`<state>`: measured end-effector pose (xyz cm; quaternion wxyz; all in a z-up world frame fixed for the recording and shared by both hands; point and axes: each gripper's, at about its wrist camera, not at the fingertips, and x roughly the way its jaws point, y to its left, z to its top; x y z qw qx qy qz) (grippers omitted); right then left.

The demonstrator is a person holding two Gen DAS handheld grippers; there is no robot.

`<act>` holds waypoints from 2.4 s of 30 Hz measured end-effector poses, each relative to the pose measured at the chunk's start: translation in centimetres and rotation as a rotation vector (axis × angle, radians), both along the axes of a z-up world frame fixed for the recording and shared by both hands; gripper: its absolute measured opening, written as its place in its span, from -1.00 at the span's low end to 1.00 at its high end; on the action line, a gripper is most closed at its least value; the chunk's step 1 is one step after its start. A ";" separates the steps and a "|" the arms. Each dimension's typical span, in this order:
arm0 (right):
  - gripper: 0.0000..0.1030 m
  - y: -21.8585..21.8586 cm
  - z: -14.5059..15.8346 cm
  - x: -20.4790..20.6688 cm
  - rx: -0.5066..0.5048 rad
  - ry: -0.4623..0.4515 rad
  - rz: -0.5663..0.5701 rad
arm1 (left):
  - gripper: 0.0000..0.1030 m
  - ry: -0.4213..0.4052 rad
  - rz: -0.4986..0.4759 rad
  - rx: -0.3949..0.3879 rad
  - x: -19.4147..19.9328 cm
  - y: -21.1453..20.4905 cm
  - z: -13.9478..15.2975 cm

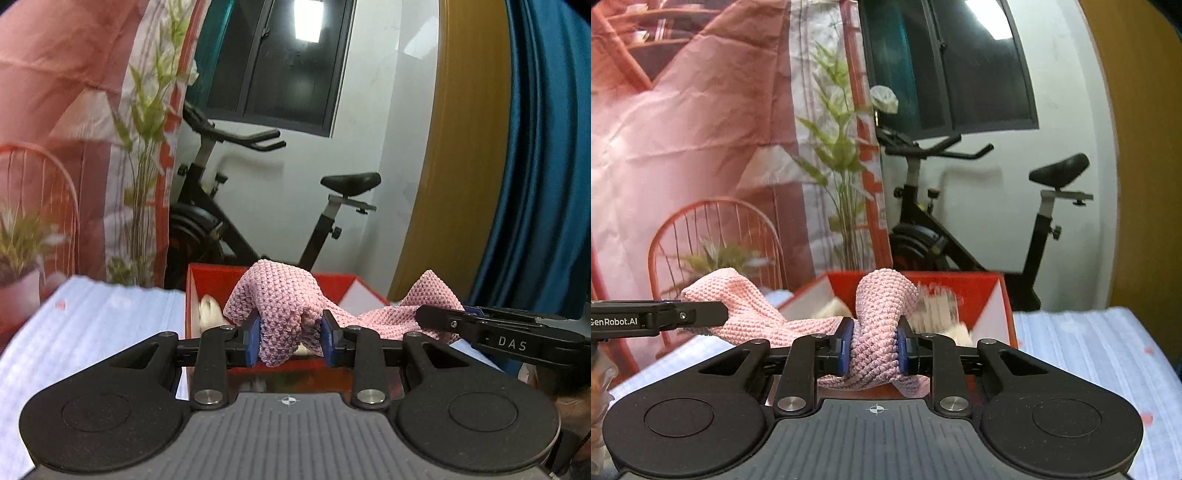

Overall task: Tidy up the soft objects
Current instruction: 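Lift the pink cloth with both grippers and carry it over the red box, then lower the pink cloth into the red box and open both grippers, then move both open grippers down to the black cloth beside the box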

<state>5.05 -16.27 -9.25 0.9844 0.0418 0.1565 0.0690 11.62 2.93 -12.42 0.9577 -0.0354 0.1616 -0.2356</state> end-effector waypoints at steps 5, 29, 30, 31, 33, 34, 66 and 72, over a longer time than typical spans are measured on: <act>-0.59 -1.1 2.5 3.4 0.016 -0.013 -0.001 | -0.34 -0.009 -0.003 -0.018 3.9 -1.0 2.7; -0.68 -1.5 -4.6 19.0 0.023 0.419 -0.073 | -0.34 0.392 -0.013 0.318 16.3 -7.2 -3.2; -0.68 -1.3 -4.9 19.1 0.025 0.434 -0.073 | -0.34 0.404 -0.016 0.320 16.5 -7.2 -3.5; -0.69 -1.3 -5.2 19.3 0.036 0.449 -0.076 | -0.34 0.416 -0.022 0.322 16.5 -7.1 -3.7; -0.69 -1.2 -5.6 19.6 0.050 0.473 -0.087 | -0.34 0.429 -0.030 0.343 16.5 -7.2 -4.0; -0.69 -1.1 -5.9 19.8 0.054 0.486 -0.089 | -0.34 0.435 -0.035 0.351 16.5 -7.2 -4.2; 0.99 -0.4 2.9 9.2 -0.050 0.215 -0.109 | 1.00 0.122 0.050 0.180 5.9 -3.1 5.0; 0.99 0.1 4.3 5.8 -0.067 0.161 -0.114 | 1.00 0.073 0.080 0.184 3.3 -2.8 6.5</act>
